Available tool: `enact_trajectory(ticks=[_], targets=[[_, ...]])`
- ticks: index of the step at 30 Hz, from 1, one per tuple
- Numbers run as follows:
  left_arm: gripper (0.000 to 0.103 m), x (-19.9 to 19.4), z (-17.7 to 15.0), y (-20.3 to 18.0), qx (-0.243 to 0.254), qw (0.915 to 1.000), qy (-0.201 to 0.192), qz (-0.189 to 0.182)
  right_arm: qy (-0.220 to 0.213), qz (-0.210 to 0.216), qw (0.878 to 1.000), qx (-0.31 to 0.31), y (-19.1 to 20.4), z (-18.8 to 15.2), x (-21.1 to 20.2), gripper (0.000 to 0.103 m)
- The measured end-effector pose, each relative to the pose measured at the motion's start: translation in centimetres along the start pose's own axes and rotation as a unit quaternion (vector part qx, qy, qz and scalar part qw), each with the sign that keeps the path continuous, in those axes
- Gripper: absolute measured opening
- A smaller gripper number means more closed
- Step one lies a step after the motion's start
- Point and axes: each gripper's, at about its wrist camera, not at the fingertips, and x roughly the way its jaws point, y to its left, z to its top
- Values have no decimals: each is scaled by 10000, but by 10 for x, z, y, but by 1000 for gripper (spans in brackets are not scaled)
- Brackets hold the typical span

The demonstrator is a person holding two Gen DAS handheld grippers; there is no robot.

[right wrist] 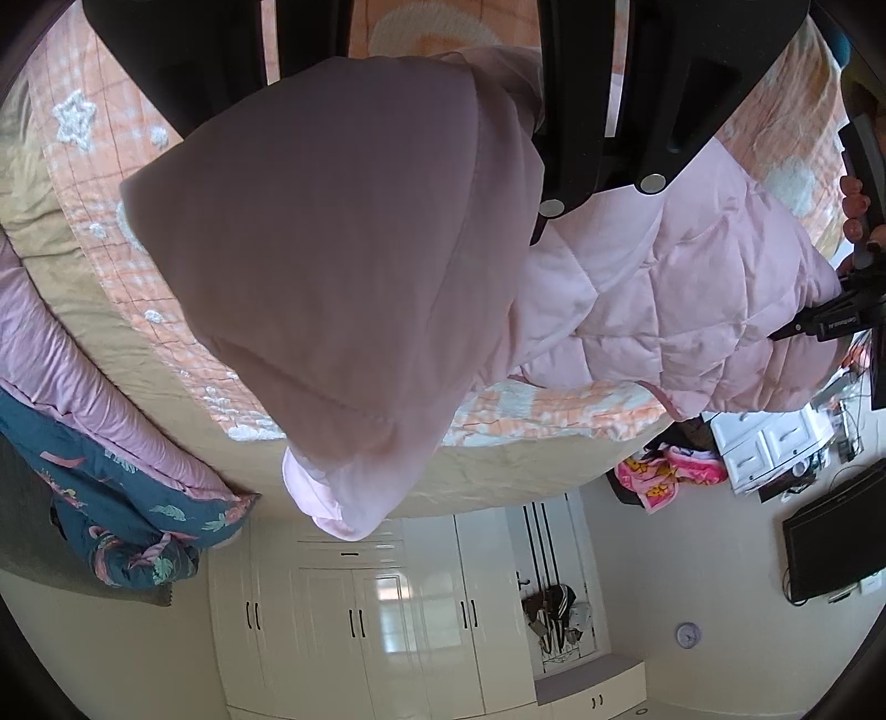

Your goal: Fold large clothes

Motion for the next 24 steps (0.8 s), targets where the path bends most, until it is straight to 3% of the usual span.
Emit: enact_trajectory(ticks=[24], targets=[[31, -58, -57, 20, 45, 9998, 175, 27, 97, 14, 9999, 23, 16, -50, -69, 27]])
